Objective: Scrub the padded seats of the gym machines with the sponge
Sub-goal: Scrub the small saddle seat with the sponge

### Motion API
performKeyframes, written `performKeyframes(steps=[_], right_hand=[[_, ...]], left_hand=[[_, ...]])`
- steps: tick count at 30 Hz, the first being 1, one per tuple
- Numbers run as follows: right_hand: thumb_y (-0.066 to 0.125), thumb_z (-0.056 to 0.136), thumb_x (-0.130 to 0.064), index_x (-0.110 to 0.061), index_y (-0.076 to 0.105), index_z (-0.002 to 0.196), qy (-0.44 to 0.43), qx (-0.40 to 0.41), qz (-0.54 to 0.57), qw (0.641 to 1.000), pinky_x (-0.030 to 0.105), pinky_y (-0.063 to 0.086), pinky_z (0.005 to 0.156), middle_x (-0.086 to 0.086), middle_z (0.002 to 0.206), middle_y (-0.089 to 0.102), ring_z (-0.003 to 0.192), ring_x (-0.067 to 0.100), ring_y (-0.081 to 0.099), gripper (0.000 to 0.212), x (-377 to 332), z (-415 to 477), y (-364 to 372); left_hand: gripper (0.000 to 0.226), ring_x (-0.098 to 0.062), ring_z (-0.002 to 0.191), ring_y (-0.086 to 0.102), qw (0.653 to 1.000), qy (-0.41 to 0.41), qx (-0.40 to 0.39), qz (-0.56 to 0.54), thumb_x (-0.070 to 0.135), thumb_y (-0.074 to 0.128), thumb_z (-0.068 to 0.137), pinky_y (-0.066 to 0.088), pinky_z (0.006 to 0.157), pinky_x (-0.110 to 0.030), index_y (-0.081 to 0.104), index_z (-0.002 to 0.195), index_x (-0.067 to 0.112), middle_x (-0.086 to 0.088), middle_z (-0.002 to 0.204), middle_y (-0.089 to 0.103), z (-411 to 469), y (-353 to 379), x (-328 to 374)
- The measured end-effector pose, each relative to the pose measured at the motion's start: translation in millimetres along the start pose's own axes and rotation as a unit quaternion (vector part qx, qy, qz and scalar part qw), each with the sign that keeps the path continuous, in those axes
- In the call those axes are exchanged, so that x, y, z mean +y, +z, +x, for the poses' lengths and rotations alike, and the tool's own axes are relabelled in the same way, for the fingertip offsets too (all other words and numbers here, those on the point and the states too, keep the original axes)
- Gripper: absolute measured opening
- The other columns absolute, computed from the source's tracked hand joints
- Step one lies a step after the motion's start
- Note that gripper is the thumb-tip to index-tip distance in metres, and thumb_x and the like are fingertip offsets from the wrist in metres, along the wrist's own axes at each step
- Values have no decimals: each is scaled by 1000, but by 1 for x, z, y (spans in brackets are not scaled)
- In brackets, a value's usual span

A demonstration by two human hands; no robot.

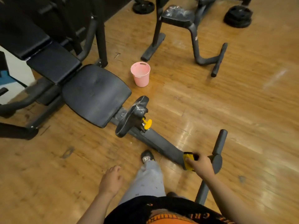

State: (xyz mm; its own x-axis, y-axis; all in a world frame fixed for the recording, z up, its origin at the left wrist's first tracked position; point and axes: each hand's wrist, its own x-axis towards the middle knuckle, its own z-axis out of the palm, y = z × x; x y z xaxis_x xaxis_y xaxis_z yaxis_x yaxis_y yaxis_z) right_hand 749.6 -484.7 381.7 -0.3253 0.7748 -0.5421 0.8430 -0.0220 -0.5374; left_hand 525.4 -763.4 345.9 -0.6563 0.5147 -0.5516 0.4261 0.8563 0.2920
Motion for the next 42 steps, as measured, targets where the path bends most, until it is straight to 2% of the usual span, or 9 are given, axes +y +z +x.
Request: performKeyframes(steps=[6,11,17,25,30,33,35,38,42], right_hand=[[68,85,-34,-21,58,115,-65,-98,-103,988,16,45,56,-5,97,62,79,8,59,33,-78,77,11],[68,85,-31,-19,59,116,-116,-81,-90,986,33,54,67,1,94,65,81,17,62,34,-172,133,3],[70,84,-32,-21,61,116,-181,-74,-61,979,34,48,68,0,92,62,84,19,59,35,-247,161,7],[72,83,-25,-22,64,106,-240,-157,-113,951,36,51,73,0,89,64,83,21,60,25,-259,188,15],[73,83,-19,-34,58,89,-310,-241,-151,907,34,47,69,-6,81,58,77,18,57,22,-265,217,8],[74,82,-19,-28,62,98,-347,-304,-164,872,22,46,68,-7,88,62,82,14,59,22,-266,247,1],[75,81,-19,-22,65,105,-371,-335,-189,845,15,43,67,-9,91,61,83,10,58,27,-268,267,-8],[75,81,-22,-16,65,112,-380,-348,-215,829,28,49,75,-3,94,61,88,17,60,33,-268,293,-31],[71,84,-27,-16,63,116,-352,-332,-233,844,29,47,73,2,103,63,92,21,61,35,-247,317,-57]], left_hand=[[36,-16,121,50,998,-44,1,-46,21,50,96,43,96,-28,50,132,18,2,132,54,73,-35,5],[34,-19,117,54,997,-40,27,-64,20,50,95,46,94,-30,51,130,18,-1,132,56,138,-96,20],[36,-22,121,53,993,-23,100,-62,21,51,97,47,96,-33,50,133,16,-2,134,55,189,-153,52],[37,-24,117,54,980,-111,60,-154,18,55,92,46,97,-37,52,128,13,-7,128,59,153,-98,43],[43,-30,123,50,936,-247,82,-235,17,53,95,43,99,-35,47,137,10,-12,134,55,116,-49,73],[44,-33,123,51,895,-320,139,-278,18,53,96,43,99,-36,46,137,7,-14,135,55,118,-34,115],[40,-35,118,54,847,-371,180,-336,15,54,95,43,95,-36,49,133,3,-18,129,57,121,-19,153],[27,-36,101,59,753,-415,243,-449,18,61,84,42,82,-37,58,105,2,-20,103,62,118,5,224],[29,-26,94,56,772,-416,162,-453,21,62,85,37,77,-29,59,109,5,-10,104,62,89,42,283]])
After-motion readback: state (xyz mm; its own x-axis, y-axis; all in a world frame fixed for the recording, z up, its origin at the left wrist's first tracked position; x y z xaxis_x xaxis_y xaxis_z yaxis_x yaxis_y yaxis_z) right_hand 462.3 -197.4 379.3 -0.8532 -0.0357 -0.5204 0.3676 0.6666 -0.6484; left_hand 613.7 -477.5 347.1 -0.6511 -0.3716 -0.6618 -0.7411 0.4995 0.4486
